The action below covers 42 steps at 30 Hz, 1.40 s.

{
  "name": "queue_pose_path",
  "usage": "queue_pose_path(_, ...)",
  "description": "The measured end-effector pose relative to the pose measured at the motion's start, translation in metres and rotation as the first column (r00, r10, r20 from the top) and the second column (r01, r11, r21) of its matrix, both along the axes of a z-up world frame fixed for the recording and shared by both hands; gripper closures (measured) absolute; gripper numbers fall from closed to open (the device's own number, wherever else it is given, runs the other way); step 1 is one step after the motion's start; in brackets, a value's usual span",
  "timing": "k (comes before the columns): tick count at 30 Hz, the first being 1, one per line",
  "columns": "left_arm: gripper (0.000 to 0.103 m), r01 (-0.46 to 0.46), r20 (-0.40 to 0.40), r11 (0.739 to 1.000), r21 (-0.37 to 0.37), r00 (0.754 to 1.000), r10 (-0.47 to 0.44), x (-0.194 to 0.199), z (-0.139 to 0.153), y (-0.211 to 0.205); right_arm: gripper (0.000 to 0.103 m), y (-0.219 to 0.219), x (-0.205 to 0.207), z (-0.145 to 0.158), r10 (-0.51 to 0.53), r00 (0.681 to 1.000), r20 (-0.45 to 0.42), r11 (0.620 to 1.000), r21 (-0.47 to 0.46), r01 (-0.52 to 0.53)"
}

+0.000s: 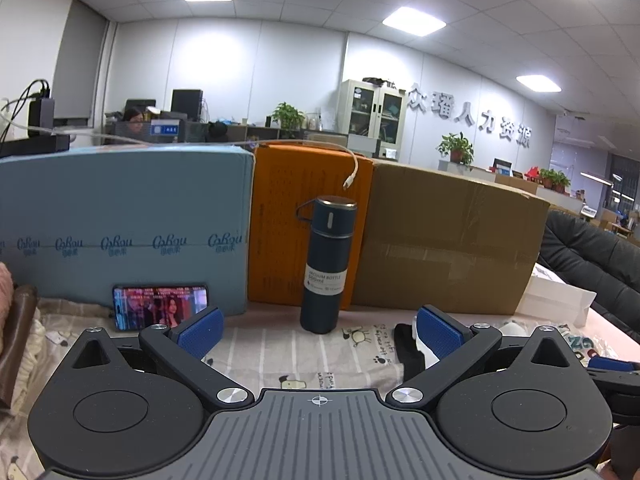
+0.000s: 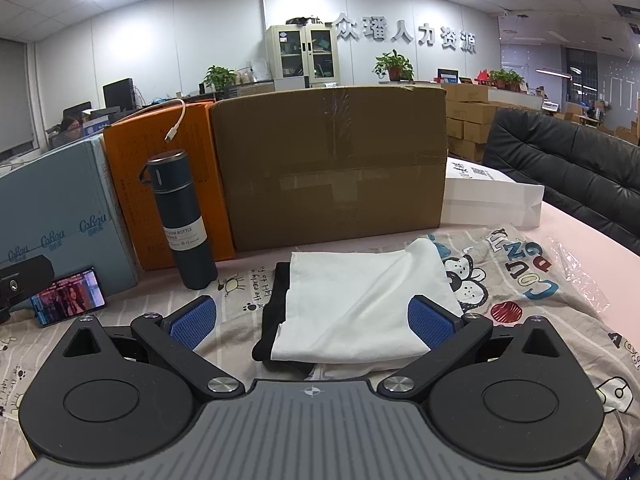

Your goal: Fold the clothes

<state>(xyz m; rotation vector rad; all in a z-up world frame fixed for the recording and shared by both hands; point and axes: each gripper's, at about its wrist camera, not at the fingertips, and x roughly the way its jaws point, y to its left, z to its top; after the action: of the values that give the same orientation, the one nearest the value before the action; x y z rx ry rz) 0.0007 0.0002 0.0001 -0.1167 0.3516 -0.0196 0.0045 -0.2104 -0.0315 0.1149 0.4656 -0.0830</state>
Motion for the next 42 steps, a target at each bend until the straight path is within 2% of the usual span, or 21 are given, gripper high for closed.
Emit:
queue_pose_path(7, 0.0, 0.01, -0.068, 0.999, -0.045, 0.998, -0.013, 0.01, 0.002, 0.002, 0.0, 0.004, 0.007, -0.006, -0.004, 0.999, -0.045, 1.0, -0.009, 0.003)
queue_pose_path(11, 0.0, -0.01, -0.043, 0.998, -0.054, 0.999, 0.007, -0.002, -0.005, 0.004, 0.0, 0.005, 0.011, -0.009, 0.006, 0.998, -0.058, 1.0, 0.0, -0.006)
queue_pose_path(15, 0.0, -0.025, -0.059, 0.998, -0.059, 0.998, 0.021, -0.001, -0.007, 0.002, 0.0, 0.004, 0.008, -0.009, 0.017, 0.998, -0.063, 1.0, 0.008, -0.016)
queue_pose_path(20, 0.0, -0.056, -0.04, 0.998, -0.032, 0.998, 0.055, -0.002, -0.007, 0.003, 0.0, 0.007, 0.008, -0.01, 0.032, 0.997, -0.07, 0.999, 0.004, -0.032)
queue_pose_path(25, 0.0, -0.077, -0.024, 0.996, -0.036, 0.997, 0.076, -0.005, -0.006, 0.008, 0.0, 0.01, 0.009, -0.008, 0.045, 0.997, -0.069, 0.999, -0.002, -0.045)
queue_pose_path(42, 0.0, -0.138, 0.001, 0.987, -0.08, 0.99, 0.139, -0.023, 0.0, 0.045, 0.0, 0.04, -0.002, 0.004, 0.116, 0.992, -0.04, 0.993, -0.015, -0.117)
